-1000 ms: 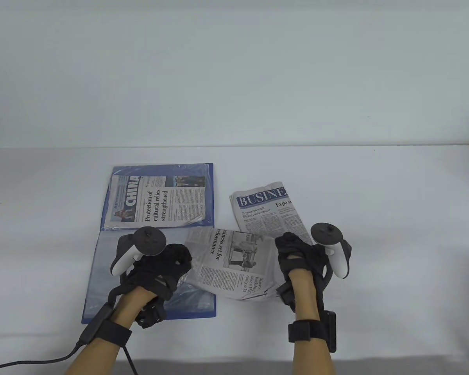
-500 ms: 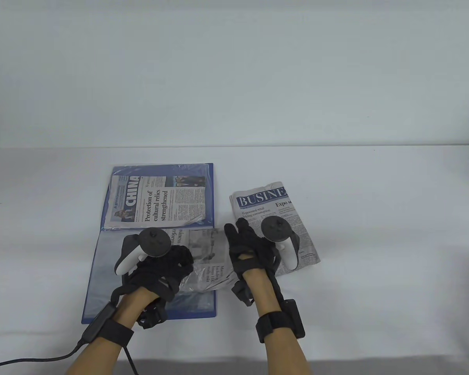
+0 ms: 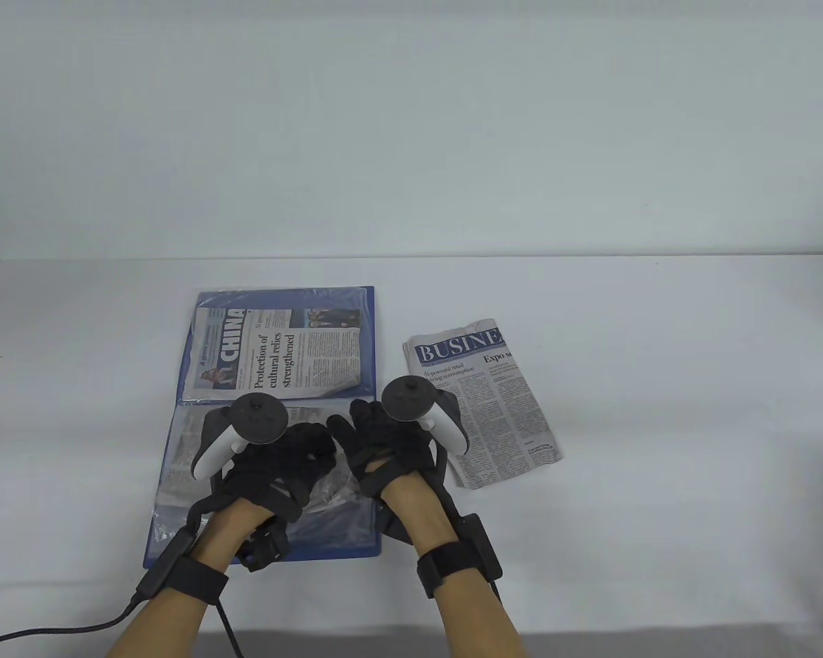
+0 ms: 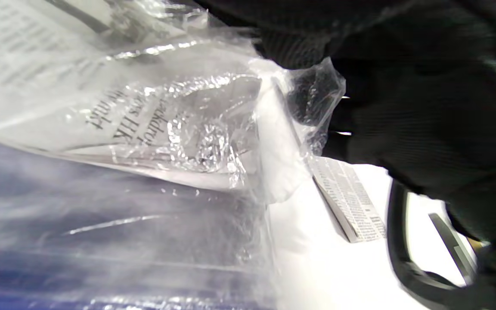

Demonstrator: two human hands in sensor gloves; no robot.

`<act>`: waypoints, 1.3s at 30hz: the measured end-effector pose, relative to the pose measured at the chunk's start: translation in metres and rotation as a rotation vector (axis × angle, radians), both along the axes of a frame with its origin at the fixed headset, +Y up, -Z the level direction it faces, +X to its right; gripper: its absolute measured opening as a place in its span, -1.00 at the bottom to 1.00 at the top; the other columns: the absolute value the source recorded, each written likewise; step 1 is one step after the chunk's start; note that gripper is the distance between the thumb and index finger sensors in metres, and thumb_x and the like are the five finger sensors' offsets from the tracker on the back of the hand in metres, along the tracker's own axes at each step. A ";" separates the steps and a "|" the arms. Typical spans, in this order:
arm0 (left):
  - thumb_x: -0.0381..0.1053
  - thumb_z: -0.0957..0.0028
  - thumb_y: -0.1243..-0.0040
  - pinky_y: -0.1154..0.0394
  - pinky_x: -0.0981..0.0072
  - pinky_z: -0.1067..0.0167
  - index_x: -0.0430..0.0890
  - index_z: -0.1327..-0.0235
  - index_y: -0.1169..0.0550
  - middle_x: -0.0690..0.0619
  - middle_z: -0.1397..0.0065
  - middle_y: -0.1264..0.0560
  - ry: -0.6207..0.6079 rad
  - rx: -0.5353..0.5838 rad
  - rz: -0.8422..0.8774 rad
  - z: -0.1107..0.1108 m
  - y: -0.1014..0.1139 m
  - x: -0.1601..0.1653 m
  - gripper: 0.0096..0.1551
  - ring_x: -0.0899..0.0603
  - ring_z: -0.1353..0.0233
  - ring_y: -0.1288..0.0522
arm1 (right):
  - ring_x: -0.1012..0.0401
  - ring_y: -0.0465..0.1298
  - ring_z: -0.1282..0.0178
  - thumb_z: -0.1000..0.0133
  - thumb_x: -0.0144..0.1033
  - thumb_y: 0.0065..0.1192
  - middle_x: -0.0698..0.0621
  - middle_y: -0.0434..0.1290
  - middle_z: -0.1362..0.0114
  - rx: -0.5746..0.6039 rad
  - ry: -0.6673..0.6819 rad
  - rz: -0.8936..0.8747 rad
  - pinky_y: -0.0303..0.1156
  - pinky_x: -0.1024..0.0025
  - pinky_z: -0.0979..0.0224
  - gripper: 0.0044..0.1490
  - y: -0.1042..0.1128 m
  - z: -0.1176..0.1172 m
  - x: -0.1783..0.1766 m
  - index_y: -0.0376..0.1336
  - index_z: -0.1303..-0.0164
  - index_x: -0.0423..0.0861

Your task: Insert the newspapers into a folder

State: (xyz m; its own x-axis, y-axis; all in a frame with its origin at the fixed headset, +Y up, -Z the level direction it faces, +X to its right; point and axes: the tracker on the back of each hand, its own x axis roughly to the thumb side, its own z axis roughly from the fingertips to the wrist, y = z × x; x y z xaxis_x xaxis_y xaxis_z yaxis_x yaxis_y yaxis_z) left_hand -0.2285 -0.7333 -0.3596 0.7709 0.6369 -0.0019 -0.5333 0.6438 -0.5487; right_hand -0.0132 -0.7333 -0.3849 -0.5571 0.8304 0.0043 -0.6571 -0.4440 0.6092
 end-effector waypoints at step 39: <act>0.24 -0.31 0.12 0.17 -0.28 -0.78 0.15 -0.70 -0.09 0.06 -0.86 0.08 0.184 0.472 0.099 0.026 0.074 -0.019 -0.30 -0.22 -0.86 0.25 | -0.26 0.28 -0.45 -0.34 -0.30 0.04 -0.34 0.05 -0.55 -0.091 -0.458 -0.250 0.13 -0.26 -0.42 -0.44 0.048 -0.107 -0.002 0.13 -0.43 -0.35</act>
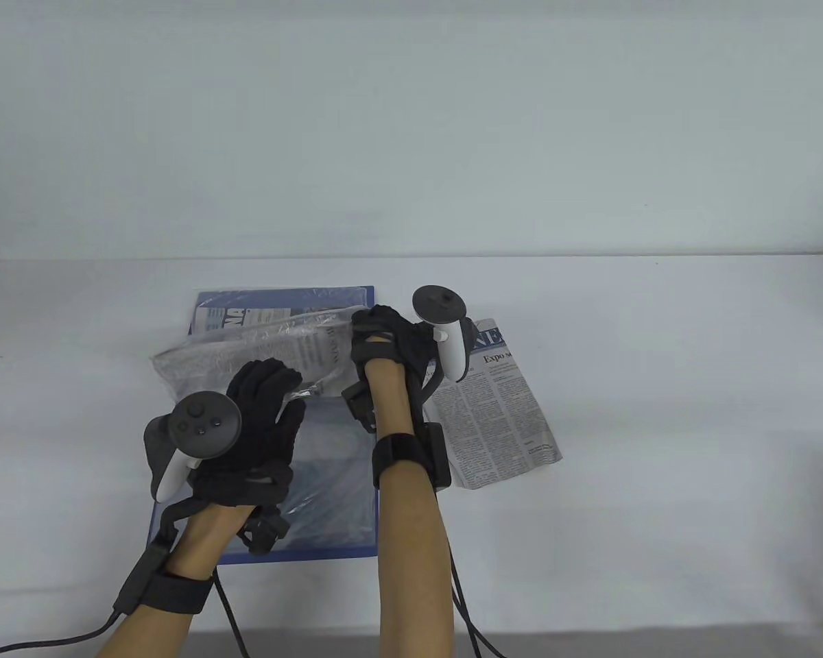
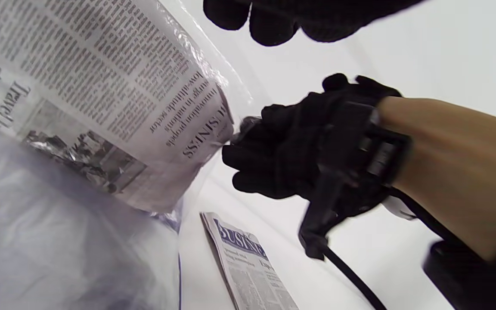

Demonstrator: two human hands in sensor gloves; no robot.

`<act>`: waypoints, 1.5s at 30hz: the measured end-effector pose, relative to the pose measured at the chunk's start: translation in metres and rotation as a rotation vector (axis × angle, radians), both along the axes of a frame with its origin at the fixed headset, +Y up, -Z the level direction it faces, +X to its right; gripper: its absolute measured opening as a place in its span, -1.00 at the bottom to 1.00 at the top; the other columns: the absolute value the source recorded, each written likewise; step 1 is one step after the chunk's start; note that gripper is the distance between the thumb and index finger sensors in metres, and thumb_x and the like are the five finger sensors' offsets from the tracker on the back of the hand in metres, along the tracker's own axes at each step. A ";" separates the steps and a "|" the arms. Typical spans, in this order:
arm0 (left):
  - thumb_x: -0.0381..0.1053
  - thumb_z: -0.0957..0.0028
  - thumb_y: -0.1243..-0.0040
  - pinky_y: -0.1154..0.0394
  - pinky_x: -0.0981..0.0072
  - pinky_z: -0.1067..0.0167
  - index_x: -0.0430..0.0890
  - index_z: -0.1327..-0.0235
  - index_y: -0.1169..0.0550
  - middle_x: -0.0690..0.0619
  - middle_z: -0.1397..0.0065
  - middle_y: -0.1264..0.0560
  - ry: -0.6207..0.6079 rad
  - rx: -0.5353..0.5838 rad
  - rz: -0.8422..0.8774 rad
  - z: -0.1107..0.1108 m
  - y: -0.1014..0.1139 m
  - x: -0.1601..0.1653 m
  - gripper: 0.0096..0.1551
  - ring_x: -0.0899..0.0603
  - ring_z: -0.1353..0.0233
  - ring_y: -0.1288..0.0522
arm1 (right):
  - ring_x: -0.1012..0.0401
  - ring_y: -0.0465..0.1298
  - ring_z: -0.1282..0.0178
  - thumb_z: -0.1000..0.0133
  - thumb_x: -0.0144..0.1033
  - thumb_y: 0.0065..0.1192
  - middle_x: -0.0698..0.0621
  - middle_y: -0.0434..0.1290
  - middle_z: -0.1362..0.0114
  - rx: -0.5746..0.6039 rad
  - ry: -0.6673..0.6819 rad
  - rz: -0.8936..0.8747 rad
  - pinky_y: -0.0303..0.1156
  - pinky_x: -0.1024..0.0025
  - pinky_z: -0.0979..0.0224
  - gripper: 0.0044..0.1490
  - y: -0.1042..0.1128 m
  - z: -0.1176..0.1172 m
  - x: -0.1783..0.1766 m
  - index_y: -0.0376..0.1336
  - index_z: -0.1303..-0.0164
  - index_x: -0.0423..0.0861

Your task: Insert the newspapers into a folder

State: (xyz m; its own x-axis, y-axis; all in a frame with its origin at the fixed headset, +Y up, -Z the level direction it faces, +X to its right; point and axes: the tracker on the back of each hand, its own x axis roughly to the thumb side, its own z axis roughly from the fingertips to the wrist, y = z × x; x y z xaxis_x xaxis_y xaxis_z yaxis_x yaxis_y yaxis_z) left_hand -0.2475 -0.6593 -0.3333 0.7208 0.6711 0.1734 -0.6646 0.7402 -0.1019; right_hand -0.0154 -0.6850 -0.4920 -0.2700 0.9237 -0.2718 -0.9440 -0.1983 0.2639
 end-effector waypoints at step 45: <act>0.13 -0.33 -0.08 0.01 -0.25 -0.76 0.25 -0.44 -0.36 0.10 -0.83 -0.09 -0.114 -0.392 -0.274 -0.018 -0.076 0.038 -0.58 -0.25 -0.85 0.09 | -0.47 -0.22 -0.54 -0.35 -0.15 0.12 -0.34 -0.18 -0.64 -0.007 0.439 0.306 -0.32 -0.52 -0.34 -0.34 -0.074 0.124 0.026 0.19 -0.45 -0.36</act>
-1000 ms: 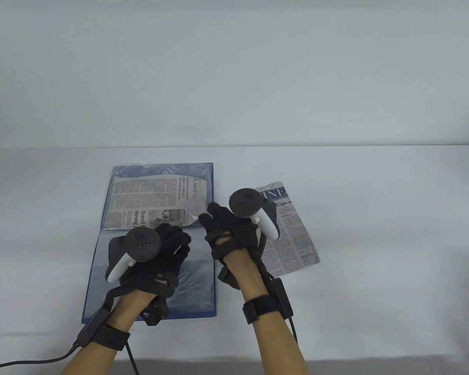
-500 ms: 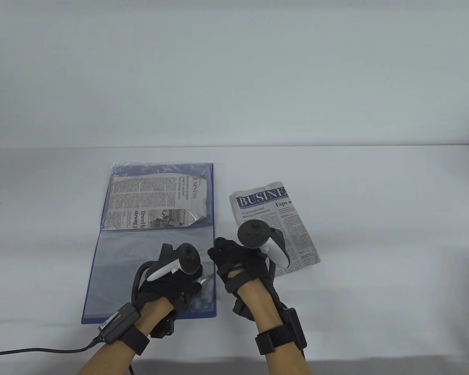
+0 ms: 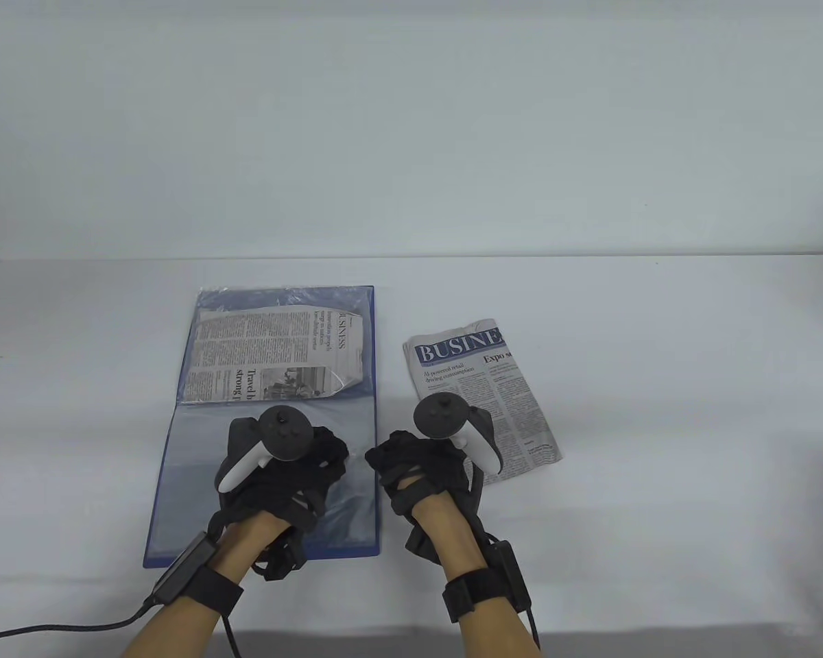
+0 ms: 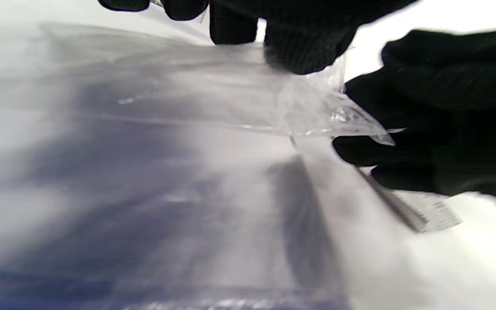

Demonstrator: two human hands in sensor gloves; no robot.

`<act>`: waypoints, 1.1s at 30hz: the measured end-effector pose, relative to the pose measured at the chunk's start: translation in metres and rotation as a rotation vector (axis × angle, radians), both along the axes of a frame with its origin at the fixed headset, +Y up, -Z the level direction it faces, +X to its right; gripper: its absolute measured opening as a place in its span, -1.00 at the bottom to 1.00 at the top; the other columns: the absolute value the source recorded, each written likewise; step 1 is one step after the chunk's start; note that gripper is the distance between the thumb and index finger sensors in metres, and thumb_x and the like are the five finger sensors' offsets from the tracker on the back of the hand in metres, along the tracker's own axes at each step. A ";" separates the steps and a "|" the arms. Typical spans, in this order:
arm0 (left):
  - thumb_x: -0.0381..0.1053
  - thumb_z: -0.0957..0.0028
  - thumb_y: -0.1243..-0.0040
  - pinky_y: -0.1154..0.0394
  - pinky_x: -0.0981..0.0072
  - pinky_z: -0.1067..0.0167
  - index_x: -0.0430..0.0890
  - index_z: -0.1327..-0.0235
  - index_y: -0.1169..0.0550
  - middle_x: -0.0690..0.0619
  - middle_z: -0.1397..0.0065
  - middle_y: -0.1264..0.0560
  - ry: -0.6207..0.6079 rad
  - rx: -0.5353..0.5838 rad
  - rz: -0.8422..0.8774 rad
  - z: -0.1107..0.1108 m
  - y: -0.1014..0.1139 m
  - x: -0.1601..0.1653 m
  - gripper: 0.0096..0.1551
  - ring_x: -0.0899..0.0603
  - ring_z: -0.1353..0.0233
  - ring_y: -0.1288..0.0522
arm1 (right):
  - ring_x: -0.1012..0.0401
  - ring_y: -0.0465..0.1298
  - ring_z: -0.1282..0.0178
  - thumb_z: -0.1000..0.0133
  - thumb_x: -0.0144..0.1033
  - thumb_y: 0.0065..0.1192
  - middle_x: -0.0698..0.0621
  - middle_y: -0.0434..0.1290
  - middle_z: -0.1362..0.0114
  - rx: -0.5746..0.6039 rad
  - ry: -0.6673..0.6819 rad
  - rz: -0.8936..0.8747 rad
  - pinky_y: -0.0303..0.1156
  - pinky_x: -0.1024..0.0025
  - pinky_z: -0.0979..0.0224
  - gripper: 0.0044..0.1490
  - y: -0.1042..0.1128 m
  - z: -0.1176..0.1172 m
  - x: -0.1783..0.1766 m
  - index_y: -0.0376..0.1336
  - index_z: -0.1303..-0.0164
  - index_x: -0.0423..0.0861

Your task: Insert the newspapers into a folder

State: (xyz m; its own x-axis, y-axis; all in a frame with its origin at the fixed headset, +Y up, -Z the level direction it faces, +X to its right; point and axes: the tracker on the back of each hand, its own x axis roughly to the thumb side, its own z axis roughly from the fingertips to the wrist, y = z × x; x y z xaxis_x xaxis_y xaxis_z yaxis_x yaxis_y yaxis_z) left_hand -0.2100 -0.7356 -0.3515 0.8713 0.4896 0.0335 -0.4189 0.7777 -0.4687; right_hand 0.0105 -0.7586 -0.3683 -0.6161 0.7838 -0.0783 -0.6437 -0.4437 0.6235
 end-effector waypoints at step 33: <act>0.11 -0.33 -0.02 0.01 -0.28 -0.74 0.18 -0.46 -0.36 0.06 -0.80 -0.15 0.057 0.030 0.128 0.001 0.014 -0.017 -0.57 -0.27 -0.84 0.06 | -0.42 -0.62 -0.43 -0.28 0.14 -0.16 -0.26 -0.44 -0.64 0.003 0.199 0.156 -0.53 -0.51 -0.23 -0.07 -0.014 0.007 -0.021 0.12 -0.61 -0.32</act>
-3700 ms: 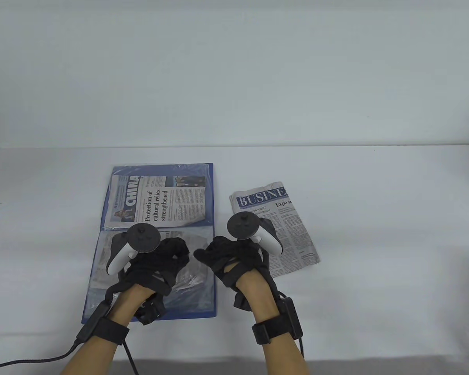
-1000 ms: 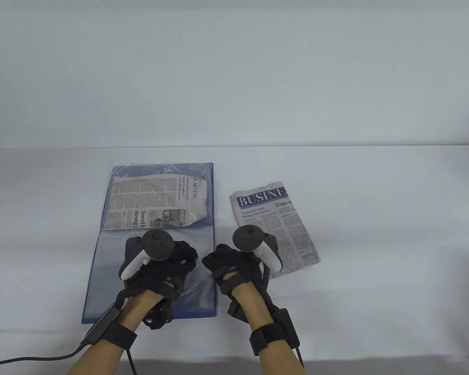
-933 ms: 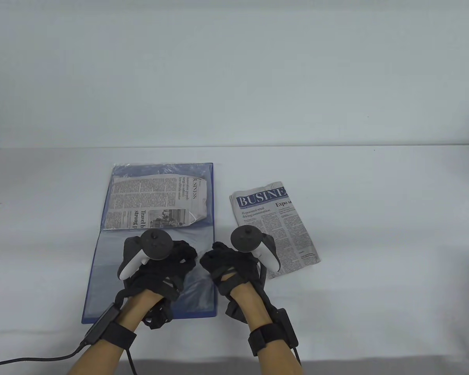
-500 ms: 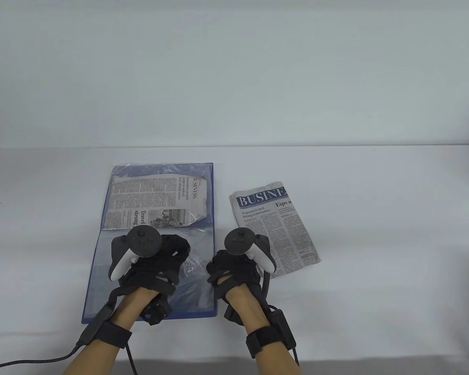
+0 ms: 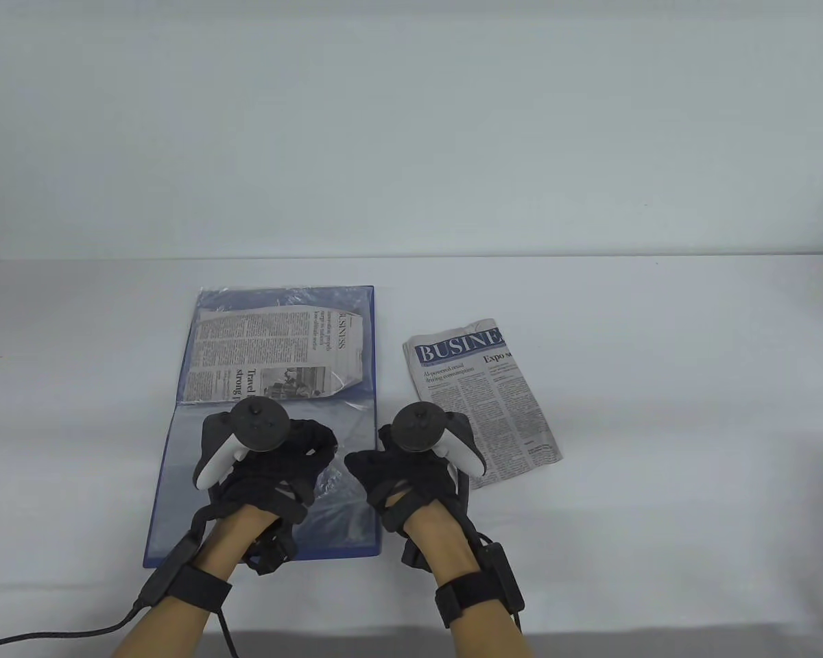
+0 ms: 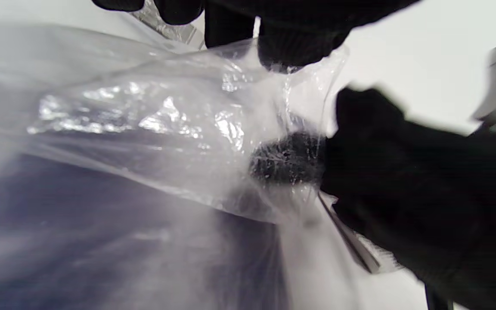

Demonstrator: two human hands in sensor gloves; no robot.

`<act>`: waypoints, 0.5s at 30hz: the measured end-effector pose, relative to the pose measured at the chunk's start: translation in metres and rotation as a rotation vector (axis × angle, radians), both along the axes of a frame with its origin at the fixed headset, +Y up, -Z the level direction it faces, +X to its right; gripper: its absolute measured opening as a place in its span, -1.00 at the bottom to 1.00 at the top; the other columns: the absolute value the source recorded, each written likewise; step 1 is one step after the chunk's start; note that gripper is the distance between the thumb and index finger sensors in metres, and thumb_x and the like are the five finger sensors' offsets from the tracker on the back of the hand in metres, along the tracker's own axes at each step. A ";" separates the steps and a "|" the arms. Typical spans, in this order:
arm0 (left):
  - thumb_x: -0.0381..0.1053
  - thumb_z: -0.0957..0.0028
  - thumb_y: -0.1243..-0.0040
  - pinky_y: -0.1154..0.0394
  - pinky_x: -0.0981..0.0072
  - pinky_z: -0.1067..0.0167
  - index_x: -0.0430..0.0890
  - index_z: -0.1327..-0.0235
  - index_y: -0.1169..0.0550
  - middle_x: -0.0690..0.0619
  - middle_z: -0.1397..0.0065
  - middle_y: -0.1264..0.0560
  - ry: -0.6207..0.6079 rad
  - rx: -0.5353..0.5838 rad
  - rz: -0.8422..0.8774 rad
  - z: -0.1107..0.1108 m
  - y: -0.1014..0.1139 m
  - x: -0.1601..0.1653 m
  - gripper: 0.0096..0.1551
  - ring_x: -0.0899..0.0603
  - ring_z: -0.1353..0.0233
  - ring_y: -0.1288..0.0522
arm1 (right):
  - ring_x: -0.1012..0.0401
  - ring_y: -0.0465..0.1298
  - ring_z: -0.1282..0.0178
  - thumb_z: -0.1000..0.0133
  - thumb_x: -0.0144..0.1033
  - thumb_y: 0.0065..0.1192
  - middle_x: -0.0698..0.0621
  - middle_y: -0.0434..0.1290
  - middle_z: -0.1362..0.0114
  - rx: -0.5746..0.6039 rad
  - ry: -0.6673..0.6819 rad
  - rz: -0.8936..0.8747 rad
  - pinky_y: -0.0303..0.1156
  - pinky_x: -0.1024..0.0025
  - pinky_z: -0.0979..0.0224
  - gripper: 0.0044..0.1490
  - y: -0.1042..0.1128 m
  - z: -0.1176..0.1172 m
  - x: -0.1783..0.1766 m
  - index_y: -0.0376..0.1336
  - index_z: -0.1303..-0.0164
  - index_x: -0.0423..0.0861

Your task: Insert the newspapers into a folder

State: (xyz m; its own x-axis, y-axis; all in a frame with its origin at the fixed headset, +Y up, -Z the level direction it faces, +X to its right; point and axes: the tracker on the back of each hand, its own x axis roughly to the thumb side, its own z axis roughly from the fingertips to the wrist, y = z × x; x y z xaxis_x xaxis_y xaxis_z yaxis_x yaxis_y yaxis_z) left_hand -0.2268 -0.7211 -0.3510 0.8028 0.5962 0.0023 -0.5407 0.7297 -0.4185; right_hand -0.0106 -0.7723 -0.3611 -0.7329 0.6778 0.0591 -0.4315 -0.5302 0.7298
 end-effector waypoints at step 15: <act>0.11 -0.34 -0.01 0.00 -0.28 -0.74 0.17 -0.46 -0.34 0.06 -0.79 -0.15 0.002 -0.009 0.062 -0.001 0.000 -0.003 -0.57 -0.26 -0.83 0.06 | -0.43 -0.40 -0.54 -0.35 0.02 -0.03 -0.39 -0.35 -0.62 0.185 -0.396 -0.044 -0.52 -0.53 -0.22 -0.13 0.053 -0.007 0.081 0.01 -0.56 -0.43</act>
